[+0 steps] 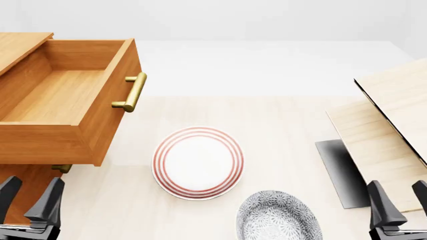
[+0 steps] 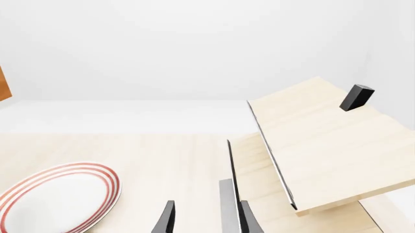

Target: Close the top drawer of the cabinet.

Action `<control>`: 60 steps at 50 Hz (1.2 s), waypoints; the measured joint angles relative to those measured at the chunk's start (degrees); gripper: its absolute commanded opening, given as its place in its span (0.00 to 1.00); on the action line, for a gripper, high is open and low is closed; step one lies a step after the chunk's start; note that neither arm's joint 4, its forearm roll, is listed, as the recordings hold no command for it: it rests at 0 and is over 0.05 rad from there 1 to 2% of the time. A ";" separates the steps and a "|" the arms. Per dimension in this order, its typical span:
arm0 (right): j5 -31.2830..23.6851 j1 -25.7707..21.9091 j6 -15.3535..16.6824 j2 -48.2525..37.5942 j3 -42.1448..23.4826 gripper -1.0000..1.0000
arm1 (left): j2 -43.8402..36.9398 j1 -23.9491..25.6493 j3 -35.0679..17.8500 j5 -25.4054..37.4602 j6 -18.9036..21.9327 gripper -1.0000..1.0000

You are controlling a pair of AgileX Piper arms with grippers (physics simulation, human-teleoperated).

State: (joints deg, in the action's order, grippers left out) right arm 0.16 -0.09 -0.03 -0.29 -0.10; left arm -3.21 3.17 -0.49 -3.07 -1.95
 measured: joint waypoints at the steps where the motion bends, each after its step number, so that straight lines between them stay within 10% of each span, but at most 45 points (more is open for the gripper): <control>1: 0.00 0.01 0.00 -0.02 -0.01 1.00 | 0.27 -0.29 0.02 0.29 0.18 1.00; 34: -0.29 0.88 0.50 0.16 -0.24 1.00 | 3.00 -1.44 -2.26 0.77 4.55 1.00; 60: -0.34 1.03 0.59 0.23 -0.25 1.00 | -3.51 22.31 -18.76 -1.34 13.65 1.00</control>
State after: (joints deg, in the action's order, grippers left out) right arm -0.18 0.93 0.56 -0.06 -0.35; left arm -6.72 25.48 -19.25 -4.41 11.70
